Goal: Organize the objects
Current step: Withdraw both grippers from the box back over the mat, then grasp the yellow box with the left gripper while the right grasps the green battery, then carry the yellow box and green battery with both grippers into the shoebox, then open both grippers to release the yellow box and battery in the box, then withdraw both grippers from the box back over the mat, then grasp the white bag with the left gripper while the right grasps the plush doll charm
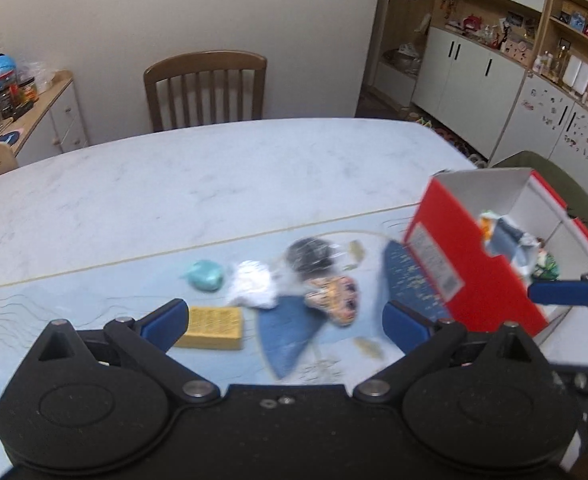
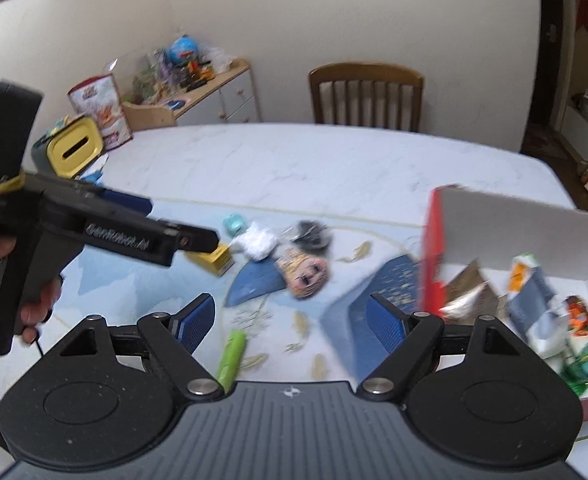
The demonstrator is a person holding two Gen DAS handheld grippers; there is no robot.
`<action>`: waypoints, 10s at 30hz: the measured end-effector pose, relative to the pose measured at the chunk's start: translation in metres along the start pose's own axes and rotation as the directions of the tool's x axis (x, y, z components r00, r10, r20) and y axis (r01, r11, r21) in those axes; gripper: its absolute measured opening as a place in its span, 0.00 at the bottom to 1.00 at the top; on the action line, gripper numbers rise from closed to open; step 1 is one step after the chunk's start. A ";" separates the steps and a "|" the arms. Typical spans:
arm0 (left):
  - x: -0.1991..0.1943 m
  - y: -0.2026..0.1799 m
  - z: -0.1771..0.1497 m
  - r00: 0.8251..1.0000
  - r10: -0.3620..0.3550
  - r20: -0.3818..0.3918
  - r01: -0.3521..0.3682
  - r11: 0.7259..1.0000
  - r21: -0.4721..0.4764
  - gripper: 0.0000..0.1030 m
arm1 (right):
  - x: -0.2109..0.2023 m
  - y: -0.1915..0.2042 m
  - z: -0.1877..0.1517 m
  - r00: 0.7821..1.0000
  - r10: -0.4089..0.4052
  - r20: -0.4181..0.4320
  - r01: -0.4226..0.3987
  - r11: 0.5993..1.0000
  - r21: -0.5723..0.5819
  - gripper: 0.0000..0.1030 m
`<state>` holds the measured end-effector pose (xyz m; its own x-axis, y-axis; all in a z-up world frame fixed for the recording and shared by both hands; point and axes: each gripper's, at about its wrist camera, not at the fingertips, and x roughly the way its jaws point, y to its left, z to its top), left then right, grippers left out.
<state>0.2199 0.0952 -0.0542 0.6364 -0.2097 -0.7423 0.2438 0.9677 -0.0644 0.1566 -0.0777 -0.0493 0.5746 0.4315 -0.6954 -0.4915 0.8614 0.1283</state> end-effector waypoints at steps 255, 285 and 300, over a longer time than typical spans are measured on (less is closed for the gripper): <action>-0.001 -0.027 0.017 0.994 -0.065 0.084 0.065 0.998 0.002 1.00 | -0.004 -0.042 0.035 0.997 0.056 -0.044 -0.055 0.998 0.024 0.81; 0.096 0.043 0.003 0.988 -0.153 -0.021 0.152 0.988 -0.027 0.99 | 0.134 -0.014 0.037 0.975 -0.045 -0.219 0.045 0.999 -0.007 0.81; 0.129 0.035 0.005 0.985 -0.166 -0.053 0.167 0.986 0.006 0.87 | 0.171 -0.024 0.036 0.969 -0.057 -0.239 0.062 0.998 0.013 0.80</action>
<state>0.3141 0.1009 -0.1485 0.5473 -0.3599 -0.7556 0.3508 0.9184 -0.1833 0.2901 -0.0148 -0.1457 0.4288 0.3047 -0.8504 -0.4466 0.8898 0.0936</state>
